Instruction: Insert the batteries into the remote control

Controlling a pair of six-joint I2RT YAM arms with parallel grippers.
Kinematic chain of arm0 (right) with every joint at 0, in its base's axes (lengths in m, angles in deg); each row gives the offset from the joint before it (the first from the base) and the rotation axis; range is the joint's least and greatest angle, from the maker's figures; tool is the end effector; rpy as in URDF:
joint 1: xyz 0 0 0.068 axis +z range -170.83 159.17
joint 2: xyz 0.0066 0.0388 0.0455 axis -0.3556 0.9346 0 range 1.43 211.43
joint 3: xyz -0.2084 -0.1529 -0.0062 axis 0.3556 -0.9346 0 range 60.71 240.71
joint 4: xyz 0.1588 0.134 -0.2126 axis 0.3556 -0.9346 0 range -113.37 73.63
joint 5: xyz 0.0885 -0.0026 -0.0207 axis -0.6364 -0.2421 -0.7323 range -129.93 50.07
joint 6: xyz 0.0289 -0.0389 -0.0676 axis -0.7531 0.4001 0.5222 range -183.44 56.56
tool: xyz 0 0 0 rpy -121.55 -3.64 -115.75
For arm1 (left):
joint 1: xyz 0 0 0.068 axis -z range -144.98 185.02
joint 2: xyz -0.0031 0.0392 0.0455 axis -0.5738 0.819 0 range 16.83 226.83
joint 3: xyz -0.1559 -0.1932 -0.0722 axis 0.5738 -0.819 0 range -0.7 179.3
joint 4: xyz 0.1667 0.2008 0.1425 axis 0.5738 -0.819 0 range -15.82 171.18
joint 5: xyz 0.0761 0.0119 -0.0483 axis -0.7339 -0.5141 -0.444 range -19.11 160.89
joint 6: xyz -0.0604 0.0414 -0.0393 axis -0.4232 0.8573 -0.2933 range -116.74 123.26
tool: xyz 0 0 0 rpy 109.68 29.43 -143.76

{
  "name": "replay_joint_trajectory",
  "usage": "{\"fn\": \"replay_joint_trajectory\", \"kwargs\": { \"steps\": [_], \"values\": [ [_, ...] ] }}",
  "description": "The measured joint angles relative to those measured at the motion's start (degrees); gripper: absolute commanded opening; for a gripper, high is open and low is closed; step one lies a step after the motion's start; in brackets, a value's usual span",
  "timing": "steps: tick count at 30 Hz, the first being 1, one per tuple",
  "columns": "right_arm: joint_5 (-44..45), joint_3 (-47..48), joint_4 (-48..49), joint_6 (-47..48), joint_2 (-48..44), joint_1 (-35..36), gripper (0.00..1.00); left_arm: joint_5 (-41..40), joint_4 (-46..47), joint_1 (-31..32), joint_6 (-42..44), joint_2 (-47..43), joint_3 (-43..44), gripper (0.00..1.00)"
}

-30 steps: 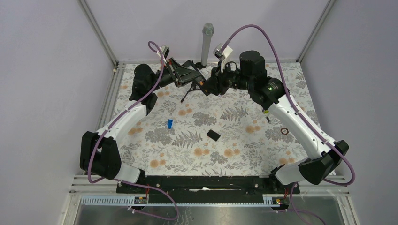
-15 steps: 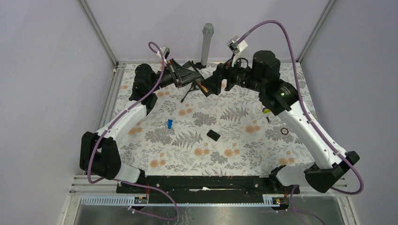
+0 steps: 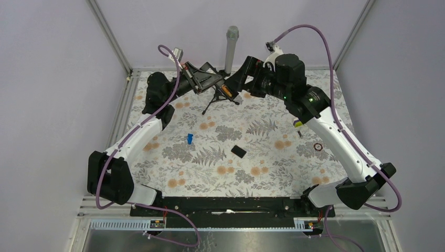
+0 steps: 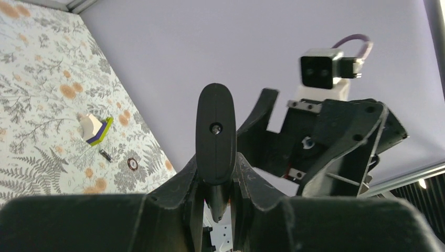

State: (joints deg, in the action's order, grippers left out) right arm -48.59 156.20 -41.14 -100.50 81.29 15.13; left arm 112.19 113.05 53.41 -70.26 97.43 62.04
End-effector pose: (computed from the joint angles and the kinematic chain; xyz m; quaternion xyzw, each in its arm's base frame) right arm 0.2982 0.2298 0.4696 -0.0417 0.7595 0.4309 0.4855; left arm 0.3565 -0.1691 0.3609 -0.0201 0.6393 -0.6810 0.3567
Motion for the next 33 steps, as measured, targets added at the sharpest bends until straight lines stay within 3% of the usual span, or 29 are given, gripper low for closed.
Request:
{"fn": "replay_joint_trajectory", "kwargs": {
  "steps": [6, 14, 24, 33],
  "values": [
    [-1.03, -1.81, 0.11, -7.21, 0.94, -0.02, 1.0, -1.55, 2.34, 0.0, -0.04, -0.61, 0.0, 0.0],
    [-3.61, -8.83, 7.98, -15.52, 0.96, -0.02, 0.9, -2.12, 4.31, 0.0, -0.76, -0.74, -0.02, 0.0],
    [-4.55, -11.61, 16.85, -21.33, 0.98, -0.02, 0.89, -2.08, 6.19, 0.0, -1.16, -0.83, -0.79, 0.0],
    [-6.03, -11.8, 19.06, -23.78, 2.49, -0.13, 0.65, -2.08, 6.82, 0.0, -1.36, -1.16, -1.49, 0.0]
  ]
}}
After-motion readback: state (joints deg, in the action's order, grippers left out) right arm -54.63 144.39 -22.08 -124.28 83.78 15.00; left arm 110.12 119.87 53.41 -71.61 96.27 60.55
